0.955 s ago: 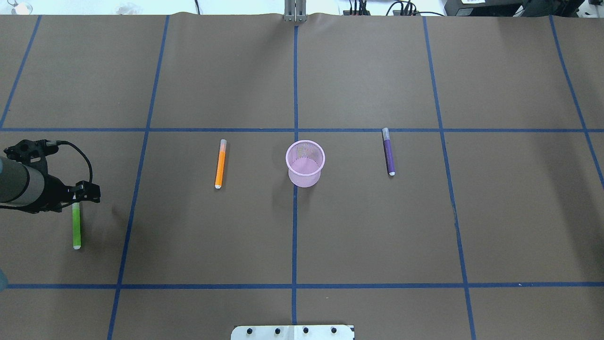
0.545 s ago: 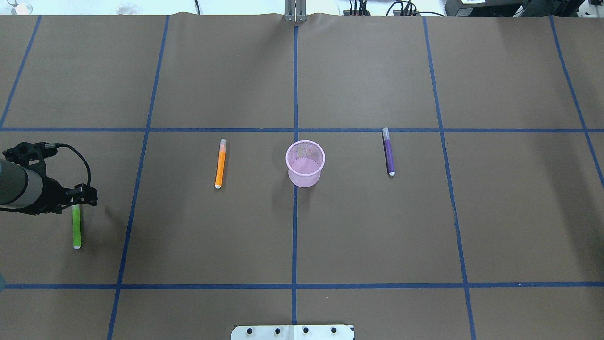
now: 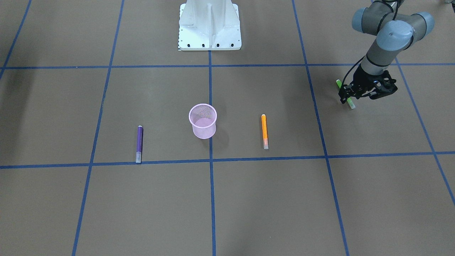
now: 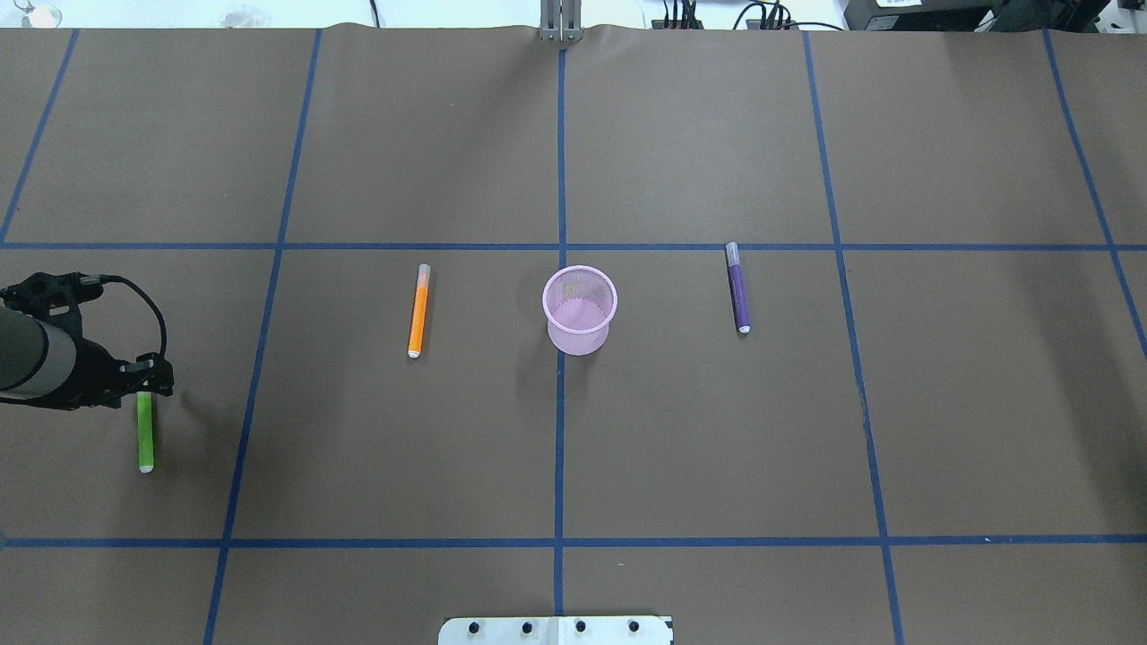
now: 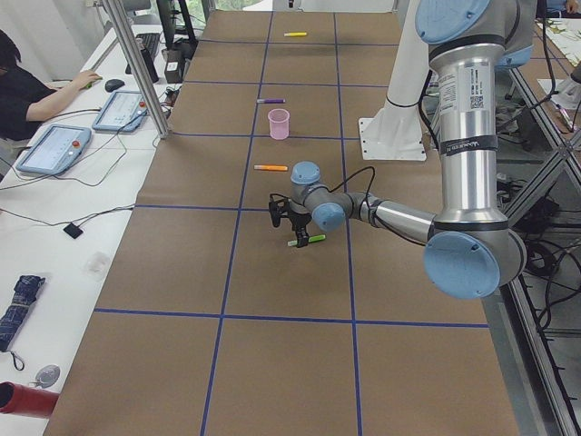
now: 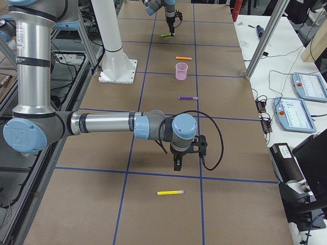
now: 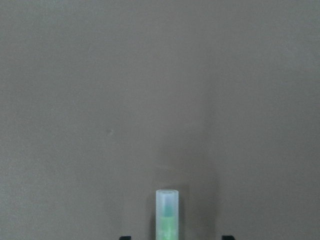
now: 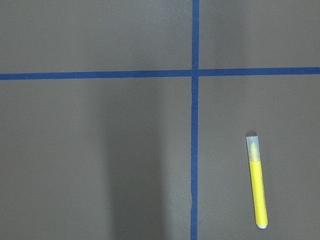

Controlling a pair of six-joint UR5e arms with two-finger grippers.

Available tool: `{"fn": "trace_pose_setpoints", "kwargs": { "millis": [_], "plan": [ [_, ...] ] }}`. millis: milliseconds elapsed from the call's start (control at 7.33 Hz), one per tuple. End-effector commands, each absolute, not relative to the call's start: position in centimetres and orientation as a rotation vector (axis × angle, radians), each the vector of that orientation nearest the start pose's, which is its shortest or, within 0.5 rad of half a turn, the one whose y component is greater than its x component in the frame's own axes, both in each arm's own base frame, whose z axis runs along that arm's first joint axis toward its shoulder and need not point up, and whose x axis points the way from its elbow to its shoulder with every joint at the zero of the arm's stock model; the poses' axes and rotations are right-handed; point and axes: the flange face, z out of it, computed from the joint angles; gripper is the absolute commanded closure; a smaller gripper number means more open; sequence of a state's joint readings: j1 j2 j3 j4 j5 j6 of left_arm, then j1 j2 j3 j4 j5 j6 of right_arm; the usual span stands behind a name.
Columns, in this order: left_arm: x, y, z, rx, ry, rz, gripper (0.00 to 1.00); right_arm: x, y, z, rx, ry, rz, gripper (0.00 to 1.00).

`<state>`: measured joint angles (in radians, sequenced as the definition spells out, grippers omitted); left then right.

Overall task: Collect pens into pen holder
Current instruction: 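Close the left gripper on the green marker and lift it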

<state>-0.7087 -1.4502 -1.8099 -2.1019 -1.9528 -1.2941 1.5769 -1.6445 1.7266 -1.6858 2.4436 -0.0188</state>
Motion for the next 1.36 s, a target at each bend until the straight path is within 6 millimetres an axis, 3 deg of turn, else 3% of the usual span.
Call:
{"fn": "trace_pose_setpoints", "kwargs": {
  "millis": [0, 273, 682, 818, 1091, 1227],
  "plan": [
    [29.8, -38.2, 56.0, -0.029, 0.731, -0.29, 0.41, 6.0, -45.7, 62.1, -0.019, -0.873, 0.003, 0.01],
    [29.8, -38.2, 56.0, -0.028, 0.733, -0.289, 0.45, 6.0, -45.8, 62.2, -0.019, -0.873, 0.001, 0.01],
    [29.8, -38.2, 55.9, -0.027, 0.734, -0.289, 0.8, 6.0, -45.7, 62.2, -0.02, -0.873, 0.002, 0.01],
    [29.8, -38.1, 55.7, -0.027, 0.735, -0.287, 0.96, 6.0, -45.8, 62.1, -0.017, -0.873, 0.0, 0.01],
    [29.7, -38.1, 54.9, -0.028, 0.753, -0.281, 1.0, 6.0, -46.3, 61.8, -0.012, -0.871, -0.002, 0.01],
    [29.2, -38.0, 52.5, -0.012, 0.788, -0.275, 1.0, 6.0, -47.0, 61.2, 0.0, -0.864, -0.009, 0.01]
  ]
}}
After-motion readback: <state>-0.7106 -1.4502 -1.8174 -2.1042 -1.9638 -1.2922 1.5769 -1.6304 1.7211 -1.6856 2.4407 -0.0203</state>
